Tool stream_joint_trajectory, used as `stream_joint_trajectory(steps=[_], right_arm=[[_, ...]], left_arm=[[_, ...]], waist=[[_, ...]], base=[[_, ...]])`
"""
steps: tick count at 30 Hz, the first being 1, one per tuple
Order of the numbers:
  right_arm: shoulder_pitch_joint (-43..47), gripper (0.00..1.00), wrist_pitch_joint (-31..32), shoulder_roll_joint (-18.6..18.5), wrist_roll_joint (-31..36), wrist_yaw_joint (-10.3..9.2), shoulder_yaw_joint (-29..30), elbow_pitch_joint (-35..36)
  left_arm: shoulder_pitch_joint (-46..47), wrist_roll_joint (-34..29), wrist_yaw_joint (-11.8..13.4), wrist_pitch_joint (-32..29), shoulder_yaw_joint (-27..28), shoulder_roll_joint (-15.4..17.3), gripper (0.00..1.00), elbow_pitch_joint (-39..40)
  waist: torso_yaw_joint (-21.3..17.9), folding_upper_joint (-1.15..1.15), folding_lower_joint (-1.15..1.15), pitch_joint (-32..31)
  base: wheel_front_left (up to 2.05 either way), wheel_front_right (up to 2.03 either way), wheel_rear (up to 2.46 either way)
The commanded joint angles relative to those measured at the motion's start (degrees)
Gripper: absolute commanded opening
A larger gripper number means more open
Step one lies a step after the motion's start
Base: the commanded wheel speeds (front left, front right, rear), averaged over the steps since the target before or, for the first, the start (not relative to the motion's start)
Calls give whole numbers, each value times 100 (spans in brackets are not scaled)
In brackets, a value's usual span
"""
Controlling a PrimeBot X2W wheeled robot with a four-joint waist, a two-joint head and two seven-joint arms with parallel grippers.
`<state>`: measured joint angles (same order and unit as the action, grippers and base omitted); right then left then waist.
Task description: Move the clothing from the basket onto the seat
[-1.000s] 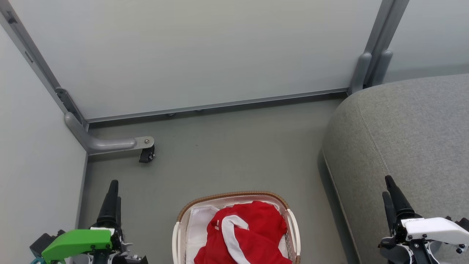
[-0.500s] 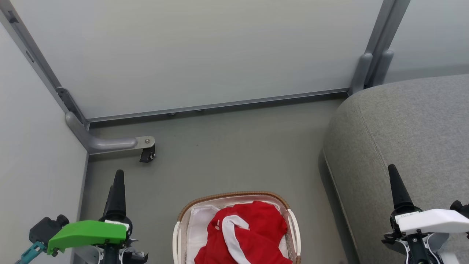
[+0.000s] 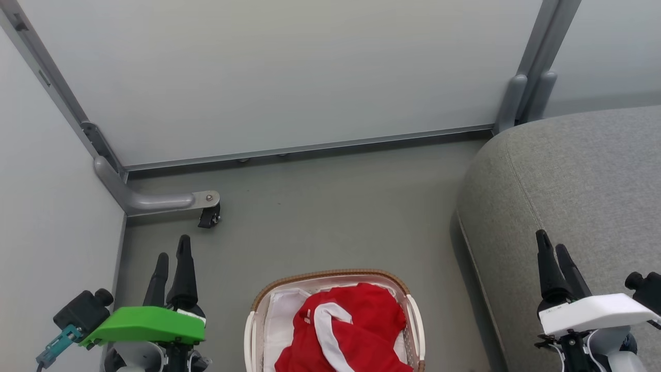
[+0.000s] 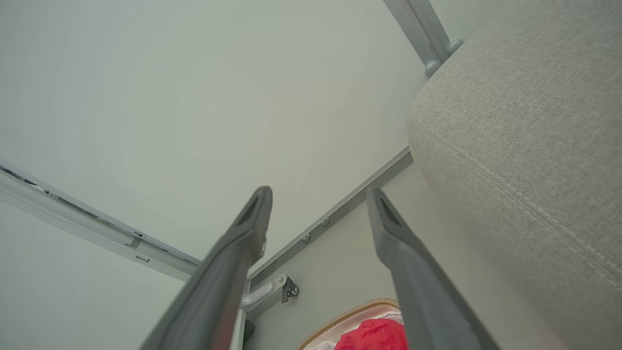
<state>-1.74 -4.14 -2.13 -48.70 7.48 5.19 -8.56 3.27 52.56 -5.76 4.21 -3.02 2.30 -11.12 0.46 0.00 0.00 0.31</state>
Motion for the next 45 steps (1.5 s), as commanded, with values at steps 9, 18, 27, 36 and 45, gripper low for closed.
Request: stream_joint_trajectory(steps=[9, 18, 27, 36, 45], right_arm=[[62, 100, -221, -47, 1148, 1, -105, 125], [101, 100, -374, -55, 1866, 1, -183, -20], [114, 100, -503, -62, 2483, 1, -238, -160], [116, 100, -628, -68, 3015, 1, -308, -199], [156, 100, -741, -72, 3486, 2, -349, -230]], left_arm=[[-41, -1082, 49, 214, -61, 42, 100, -39], [-144, -1717, 78, 365, -72, 48, 100, -172], [-156, -2198, 71, 495, -133, 54, 100, -432], [-124, -2639, 92, 620, -222, 59, 100, -621], [-116, -2994, 119, 733, -273, 63, 100, -705]], waist=[[25, 0, 0, -4], [42, 0, 0, -15], [55, 0, 0, -14], [82, 0, 0, -2], [115, 0, 0, 5]], base=[[0, 0, 0], [0, 0, 0], [0, 0, 0], [0, 0, 0], [0, 0, 0]])
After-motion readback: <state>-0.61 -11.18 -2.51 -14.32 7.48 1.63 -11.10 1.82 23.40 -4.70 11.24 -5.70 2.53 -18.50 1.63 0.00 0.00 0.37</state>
